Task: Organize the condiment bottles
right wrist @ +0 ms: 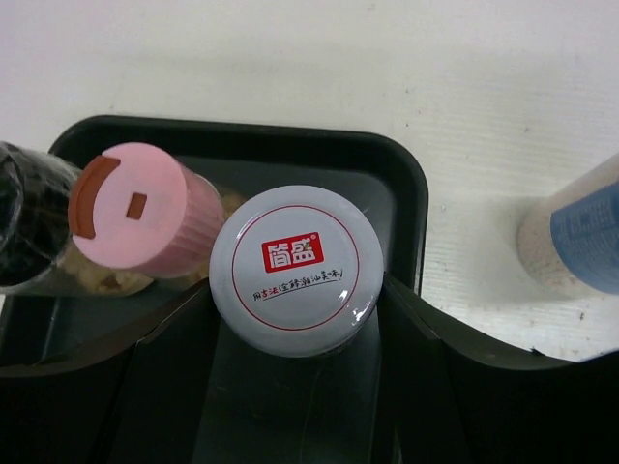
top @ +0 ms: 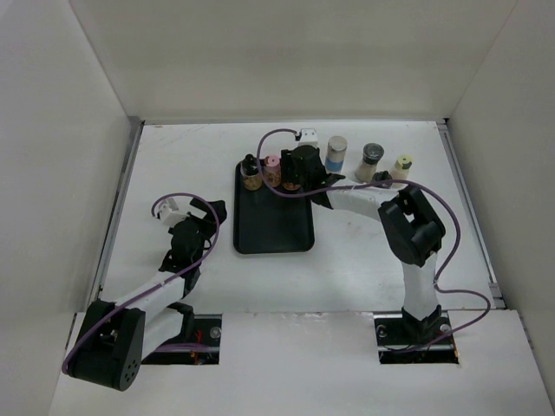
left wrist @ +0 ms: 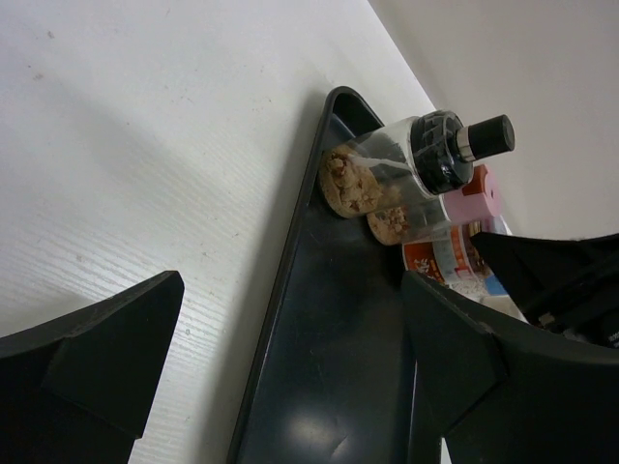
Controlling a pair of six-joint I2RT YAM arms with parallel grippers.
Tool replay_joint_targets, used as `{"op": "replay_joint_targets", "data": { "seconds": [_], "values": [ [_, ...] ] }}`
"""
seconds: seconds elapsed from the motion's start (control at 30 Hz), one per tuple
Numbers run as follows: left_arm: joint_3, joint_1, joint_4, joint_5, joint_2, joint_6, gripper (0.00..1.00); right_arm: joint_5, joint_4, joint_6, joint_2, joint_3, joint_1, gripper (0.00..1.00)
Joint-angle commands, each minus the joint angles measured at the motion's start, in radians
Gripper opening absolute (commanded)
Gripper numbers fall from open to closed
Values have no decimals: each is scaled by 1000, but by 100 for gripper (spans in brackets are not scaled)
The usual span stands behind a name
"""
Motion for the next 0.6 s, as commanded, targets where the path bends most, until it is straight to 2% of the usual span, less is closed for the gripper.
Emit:
{"op": "replay_joint_targets", "data": {
  "seconds": [0.0, 0.07, 0.2, 0.37, 0.47, 0.57],
  "values": [
    [5, 7, 46, -4, -9, 8, 100, -12, 120, 20, -5, 90, -25, 49],
    [8, 5, 46, -3, -4, 8, 100, -10, 130, 20, 11, 95, -27, 55],
    [6, 3, 46, -6, -10, 9, 100, 1, 135, 23, 12, 96, -31, 75],
    [6, 3, 46, -3, -12, 11, 100, -1, 142, 17, -52, 44, -30, 90],
    [6, 2, 46, -6, -14, 11, 100, -16, 147, 26, -132, -9, -31, 91],
    [8, 3, 46, -1, -9, 11, 100, -19, 150, 13, -227, -63, -43, 77]
  ]
}}
